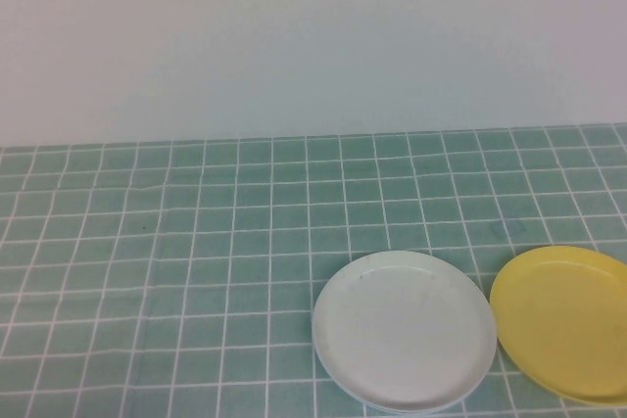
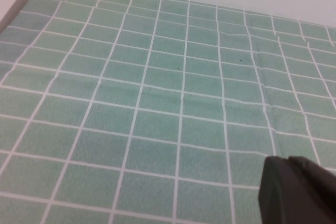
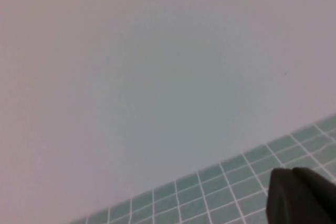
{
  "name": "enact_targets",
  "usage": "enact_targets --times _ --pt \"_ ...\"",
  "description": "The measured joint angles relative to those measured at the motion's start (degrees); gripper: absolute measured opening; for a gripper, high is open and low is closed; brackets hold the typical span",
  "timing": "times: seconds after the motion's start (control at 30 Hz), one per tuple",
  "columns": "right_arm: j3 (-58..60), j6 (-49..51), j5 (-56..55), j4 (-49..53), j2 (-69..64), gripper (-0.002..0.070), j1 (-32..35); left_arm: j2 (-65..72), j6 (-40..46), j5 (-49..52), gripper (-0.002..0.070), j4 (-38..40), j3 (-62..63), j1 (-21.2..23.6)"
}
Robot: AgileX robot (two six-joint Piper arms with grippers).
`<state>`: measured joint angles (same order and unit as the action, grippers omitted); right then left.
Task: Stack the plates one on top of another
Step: Pick up the yellow plate
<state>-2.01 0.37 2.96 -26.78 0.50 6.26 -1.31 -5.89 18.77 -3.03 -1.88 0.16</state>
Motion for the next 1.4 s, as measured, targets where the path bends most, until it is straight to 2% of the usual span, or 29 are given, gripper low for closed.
enact_targets --times 0.17,0.33,0.47,0.63,0.93,1.13,1.4 --pt "-10.8 -9.94 12.26 3.34 -2.75 -0.0002 0.0 0.0 0.0 0.0 0.0 0.0 0.0 0.0" --pt "-22.52 -10.96 26.33 12.28 -16.79 -0.0002 0.0 0.0 0.0 0.0 0.0 0.0 0.0 0.0" --pt "-28.32 -8.55 32.18 18.02 -30.15 -0.0002 0.0 0.0 0.0 0.0 0.0 0.0 0.0 0.0" --pt "-30.25 -8.25 28.85 16.47 -46.18 -0.0002 0.0 0.0 0.0 0.0 0.0 0.0 0.0 0.0" --pt "-30.33 -18.21 25.04 6.74 -69.02 -0.0002 0.0 0.0 0.0 0.0 0.0 0.0 0.0 0.0" --pt "-30.47 -18.6 22.44 6.0 -75.64 0.0 0.0 0.0 0.0 0.0 0.0 0.0 0.0 0.0" --pt "-30.7 -16.61 19.76 6.0 -78.76 0.0094 0.0 0.0 0.0 0.0 0.0 0.0 0.0 0.0"
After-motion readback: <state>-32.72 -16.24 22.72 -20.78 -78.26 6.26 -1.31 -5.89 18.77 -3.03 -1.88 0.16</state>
